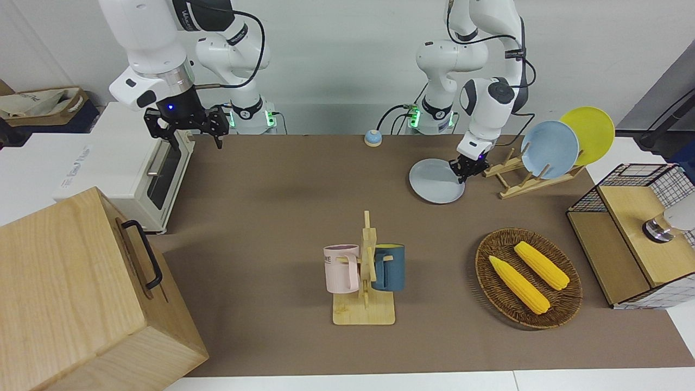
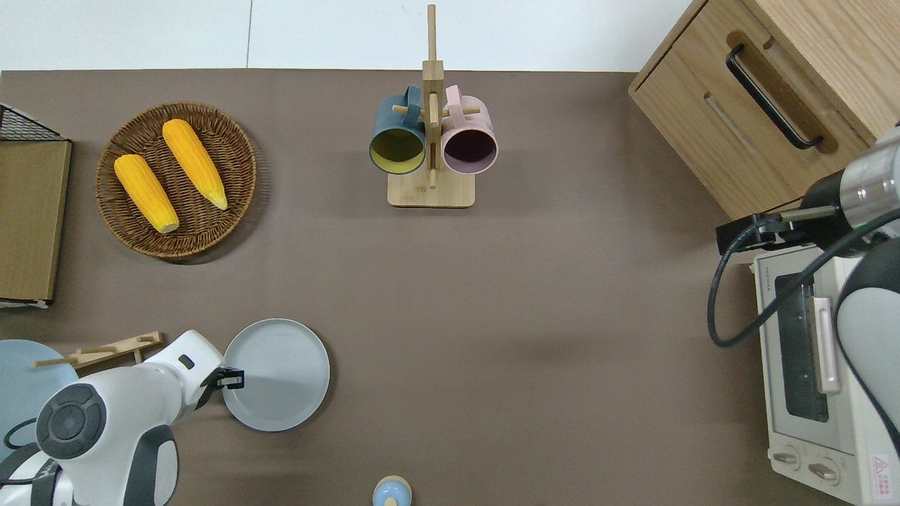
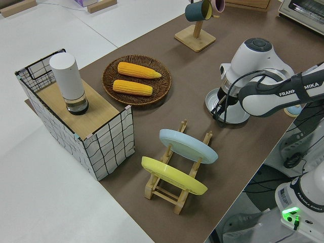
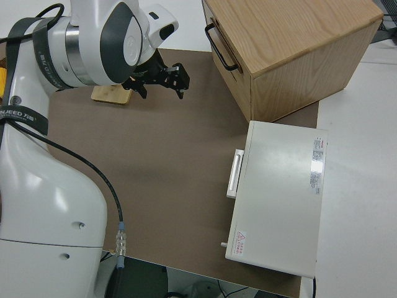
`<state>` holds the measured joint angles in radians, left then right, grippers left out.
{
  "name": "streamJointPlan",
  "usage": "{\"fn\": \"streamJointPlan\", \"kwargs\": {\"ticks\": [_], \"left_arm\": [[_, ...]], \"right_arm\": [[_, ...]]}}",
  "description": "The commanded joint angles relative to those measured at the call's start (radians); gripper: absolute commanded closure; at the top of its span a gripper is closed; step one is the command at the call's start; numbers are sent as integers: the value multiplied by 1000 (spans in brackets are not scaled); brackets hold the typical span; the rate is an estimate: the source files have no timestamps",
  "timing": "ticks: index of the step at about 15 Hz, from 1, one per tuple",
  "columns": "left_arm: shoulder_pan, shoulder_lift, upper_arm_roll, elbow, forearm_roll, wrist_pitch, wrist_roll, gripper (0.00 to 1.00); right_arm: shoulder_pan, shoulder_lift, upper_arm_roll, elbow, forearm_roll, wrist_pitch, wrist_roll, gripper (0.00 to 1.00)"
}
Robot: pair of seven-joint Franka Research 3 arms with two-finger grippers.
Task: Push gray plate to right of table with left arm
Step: 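Push the gray plate with the left gripper toward the toaster oven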
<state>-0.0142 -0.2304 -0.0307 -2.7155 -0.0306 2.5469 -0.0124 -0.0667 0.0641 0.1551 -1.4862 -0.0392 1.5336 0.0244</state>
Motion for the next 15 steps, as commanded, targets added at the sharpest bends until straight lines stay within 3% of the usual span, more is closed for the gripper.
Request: {"fn": "streamJointPlan", "kwargs": {"ticks": [1,5,12,13,15], "left_arm": [[-13,13,2,-6,-5,24,-15,1000],[-85,22,-11,2,-5,22,-110,1000],[-312,75,-17,63,-5,24,-417,1000],[-335,95,-34,80,-5,24,-472,1000],[-342,140,-113,121,-5,27,-587,1000]], "right_arm": [[-1,-6,0,1,7,-10,3,17],[-1,-6,0,1,7,-10,3,17],[-1,-6,0,1,7,-10,3,17],[-1,-6,0,1,7,-10,3,17],[-1,-6,0,1,7,-10,3,17]]}}
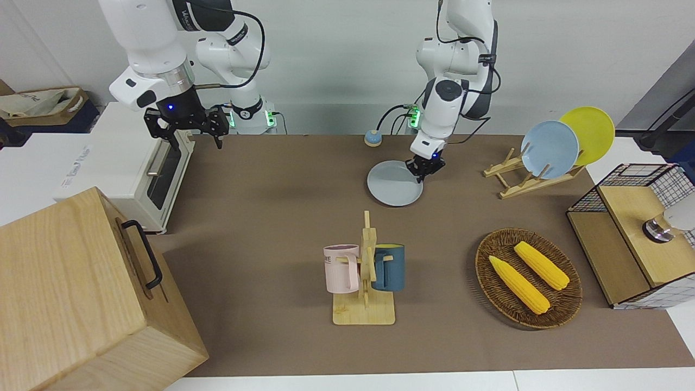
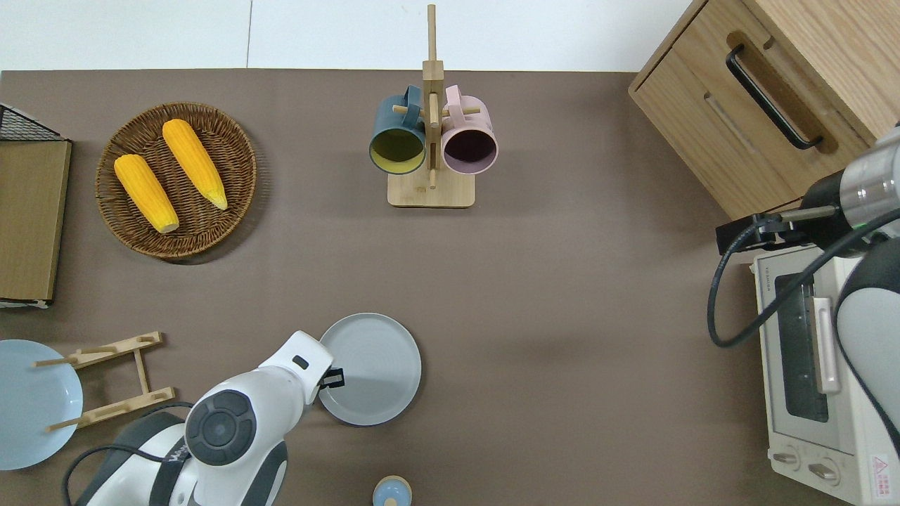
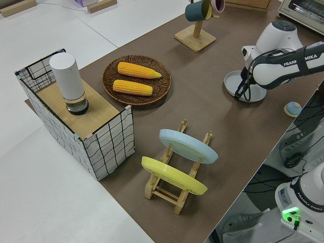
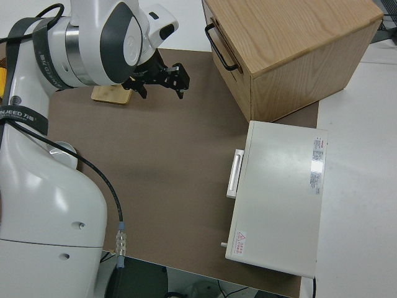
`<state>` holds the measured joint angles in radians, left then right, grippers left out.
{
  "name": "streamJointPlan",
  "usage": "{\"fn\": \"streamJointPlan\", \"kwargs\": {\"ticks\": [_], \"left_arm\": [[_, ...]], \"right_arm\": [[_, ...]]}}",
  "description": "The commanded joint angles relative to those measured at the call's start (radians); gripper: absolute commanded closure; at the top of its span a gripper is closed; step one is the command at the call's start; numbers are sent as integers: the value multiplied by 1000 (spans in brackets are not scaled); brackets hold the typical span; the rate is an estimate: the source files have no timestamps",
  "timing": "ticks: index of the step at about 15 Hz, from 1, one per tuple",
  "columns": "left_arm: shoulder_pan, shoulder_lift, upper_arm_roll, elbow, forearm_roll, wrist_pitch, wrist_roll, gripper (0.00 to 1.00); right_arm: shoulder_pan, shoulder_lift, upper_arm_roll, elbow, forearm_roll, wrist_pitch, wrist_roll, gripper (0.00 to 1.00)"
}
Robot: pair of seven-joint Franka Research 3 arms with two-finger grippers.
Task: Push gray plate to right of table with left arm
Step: 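Push the gray plate with the left gripper toward the toaster oven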
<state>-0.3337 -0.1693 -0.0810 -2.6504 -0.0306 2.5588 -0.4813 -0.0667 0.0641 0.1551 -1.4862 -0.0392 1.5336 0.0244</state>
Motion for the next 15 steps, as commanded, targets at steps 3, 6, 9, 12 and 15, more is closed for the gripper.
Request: {"fn": "streamJointPlan", "kwargs": {"ticks": [3,6,9,12,15], "left_arm": [[-22,140,-147,130,-3,15,-241,1000],[-24,168,-193,174,-3,15,-311,1000],[-60,232,-224,236,44,15,-442,1000],[-137,319,-224,343,97,15,-588,1000],[-179,353,-224,400,97,12,-644,1000]], "right_arm": [[-1,-6,0,1,7,-10,3,17],[-1,-6,0,1,7,-10,5,17],[-1,-6,0,1,7,-10,3,17],[-1,-6,0,3,7,-10,3,17],[-1,-6,0,1,7,-10,3,17]]}}
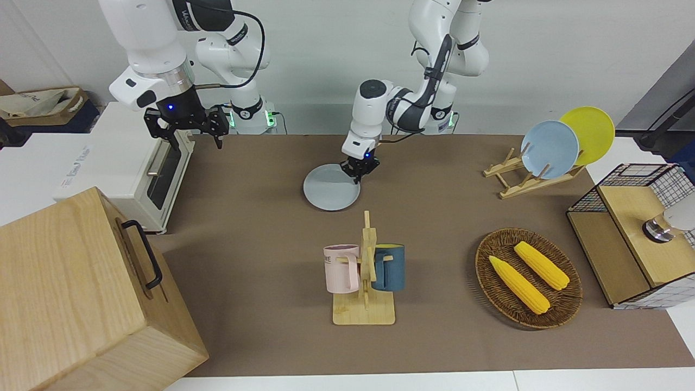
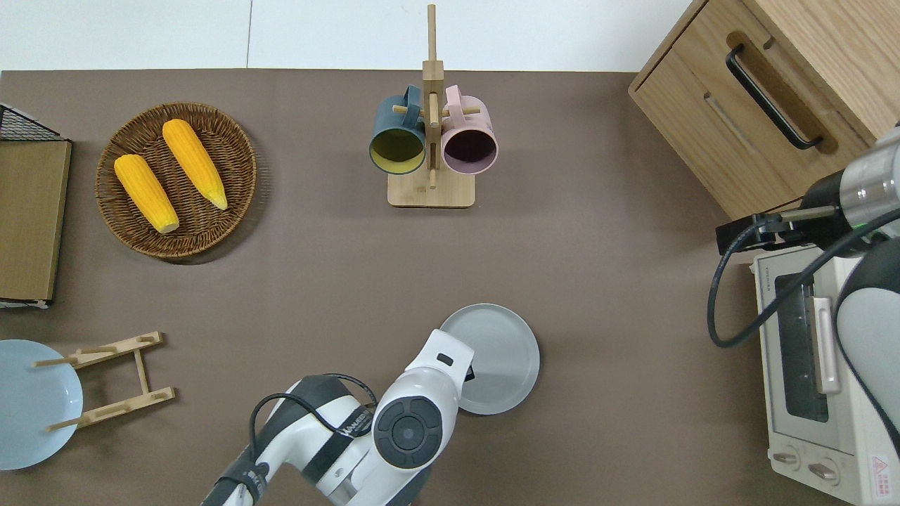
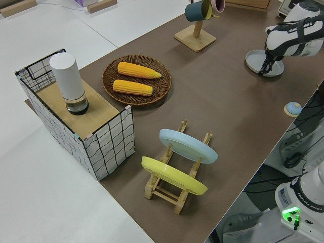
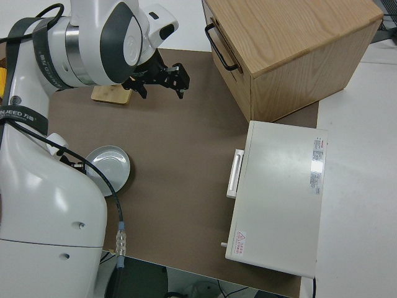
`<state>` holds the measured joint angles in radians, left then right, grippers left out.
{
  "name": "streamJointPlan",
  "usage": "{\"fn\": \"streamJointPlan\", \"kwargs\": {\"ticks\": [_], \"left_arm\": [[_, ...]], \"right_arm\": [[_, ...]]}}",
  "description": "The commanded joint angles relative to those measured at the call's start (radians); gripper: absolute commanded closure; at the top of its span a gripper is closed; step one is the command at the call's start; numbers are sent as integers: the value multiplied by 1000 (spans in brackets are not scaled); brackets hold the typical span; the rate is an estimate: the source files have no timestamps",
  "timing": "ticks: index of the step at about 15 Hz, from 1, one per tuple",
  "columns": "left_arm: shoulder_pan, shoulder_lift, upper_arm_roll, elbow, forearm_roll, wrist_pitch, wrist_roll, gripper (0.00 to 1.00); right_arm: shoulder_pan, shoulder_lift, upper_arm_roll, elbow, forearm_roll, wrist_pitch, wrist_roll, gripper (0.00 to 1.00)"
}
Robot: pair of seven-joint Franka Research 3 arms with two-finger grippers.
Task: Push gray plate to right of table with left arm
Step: 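Push the gray plate with the left gripper toward the toaster oven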
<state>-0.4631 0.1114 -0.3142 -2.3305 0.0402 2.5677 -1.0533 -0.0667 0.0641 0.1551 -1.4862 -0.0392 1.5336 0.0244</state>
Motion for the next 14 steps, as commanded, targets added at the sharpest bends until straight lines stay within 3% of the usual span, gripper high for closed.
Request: {"fn": "streamJointPlan", "kwargs": {"ticks": [1,5,14], "left_arm": [[-63,86,10,95,29,3,-95,1000],[-123,184,10,218,136,-7,-267,1000],[-184,332,14,404,158,-9,-344,1000]], "right_arm": [[-1,-6,0,1,7,-10,5,17],[-1,-6,0,1,7,-10,3,17],[-1,-6,0,1,7,-10,3,17]]}}
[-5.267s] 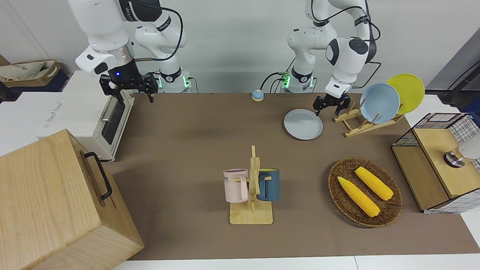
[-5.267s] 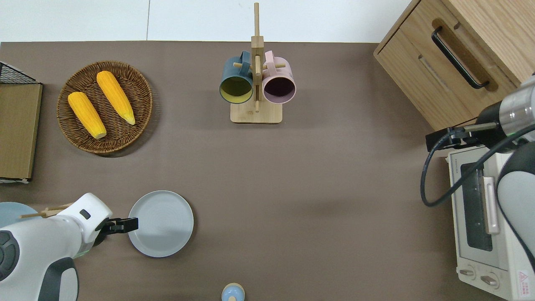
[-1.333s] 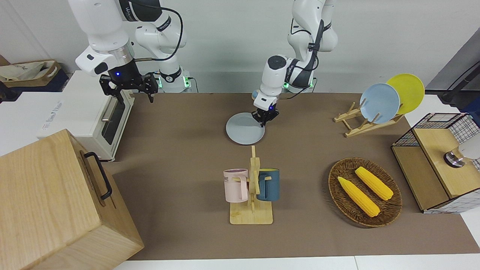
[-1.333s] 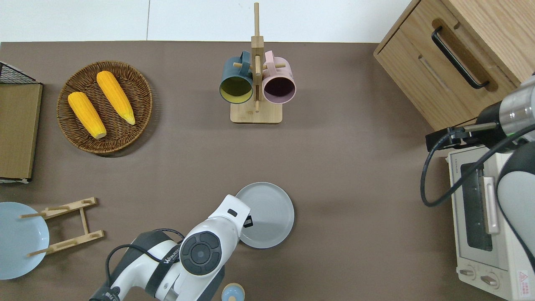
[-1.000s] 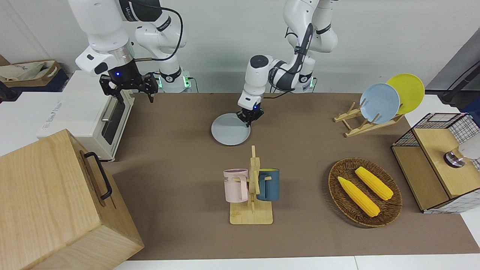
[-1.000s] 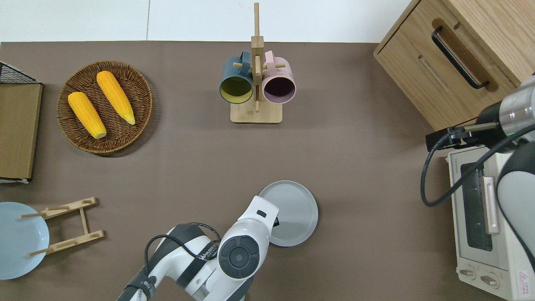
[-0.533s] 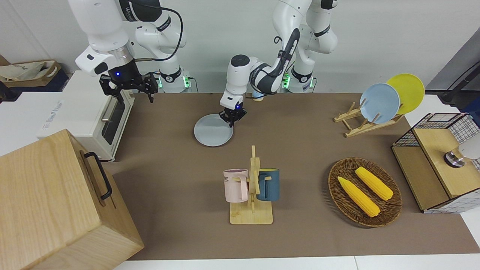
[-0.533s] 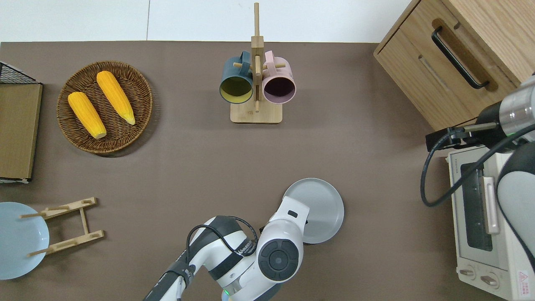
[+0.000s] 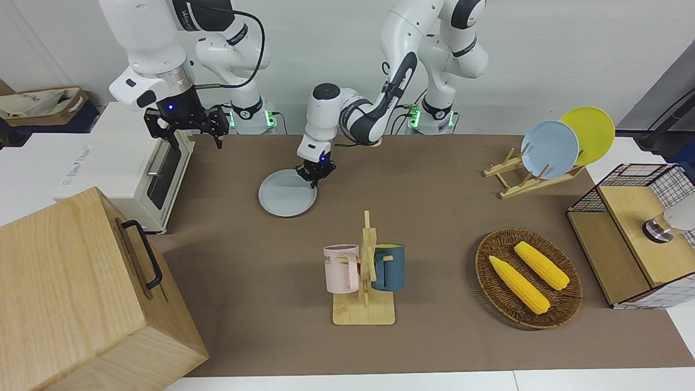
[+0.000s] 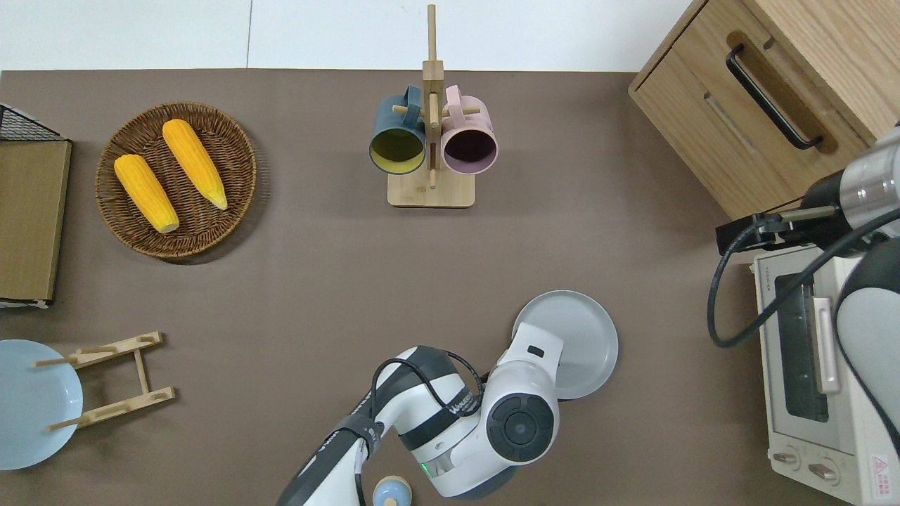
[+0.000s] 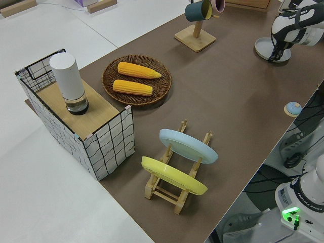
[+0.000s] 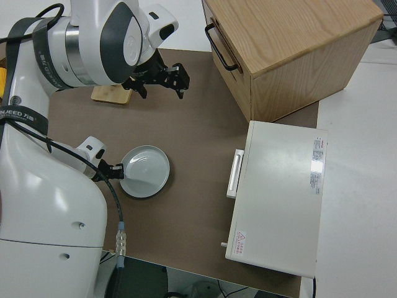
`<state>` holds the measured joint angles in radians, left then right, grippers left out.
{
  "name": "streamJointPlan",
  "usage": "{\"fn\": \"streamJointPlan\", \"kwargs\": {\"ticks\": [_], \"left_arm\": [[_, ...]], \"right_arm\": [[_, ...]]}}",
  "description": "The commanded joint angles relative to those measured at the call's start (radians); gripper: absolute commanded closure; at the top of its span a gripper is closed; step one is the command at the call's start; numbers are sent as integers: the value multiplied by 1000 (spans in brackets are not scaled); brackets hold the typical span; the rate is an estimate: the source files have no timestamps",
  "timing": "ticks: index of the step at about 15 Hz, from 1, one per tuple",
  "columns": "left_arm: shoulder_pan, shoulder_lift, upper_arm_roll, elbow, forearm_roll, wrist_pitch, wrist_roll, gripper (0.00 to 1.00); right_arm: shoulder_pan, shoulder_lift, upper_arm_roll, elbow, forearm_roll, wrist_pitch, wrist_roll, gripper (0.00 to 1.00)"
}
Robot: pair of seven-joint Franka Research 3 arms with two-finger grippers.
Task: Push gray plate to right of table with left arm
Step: 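Continue pushing the gray plate with the left gripper toward the toaster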
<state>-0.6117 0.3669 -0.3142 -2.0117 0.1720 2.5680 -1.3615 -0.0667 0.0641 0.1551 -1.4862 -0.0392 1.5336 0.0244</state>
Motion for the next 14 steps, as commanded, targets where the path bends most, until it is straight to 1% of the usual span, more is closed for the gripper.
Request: {"fn": "streamJointPlan", "kwargs": {"ticks": [1,6,7,8,9,11,14], "left_arm": [[-42,86,15,96,26,-9,-37,1000],[-48,90,17,113,37,-9,-34,1000],[-48,93,18,113,40,-9,-34,856],[-46,95,18,116,38,-9,-33,589],[-46,95,21,119,38,-11,-33,238],[-46,93,21,122,38,-18,-34,22],[-46,93,21,146,38,-47,-34,13]], "right_arm": [[-1,-6,0,1,7,-10,5,17],[-1,-6,0,1,7,-10,3,17],[-1,-6,0,1,7,-10,5,17],[-1,-6,0,1,7,-10,3,17],[-1,-6,0,1,7,-10,3,17],[-1,-6,0,1,7,-10,5,17],[-1,-7,0,1,7,-10,3,17]]}}
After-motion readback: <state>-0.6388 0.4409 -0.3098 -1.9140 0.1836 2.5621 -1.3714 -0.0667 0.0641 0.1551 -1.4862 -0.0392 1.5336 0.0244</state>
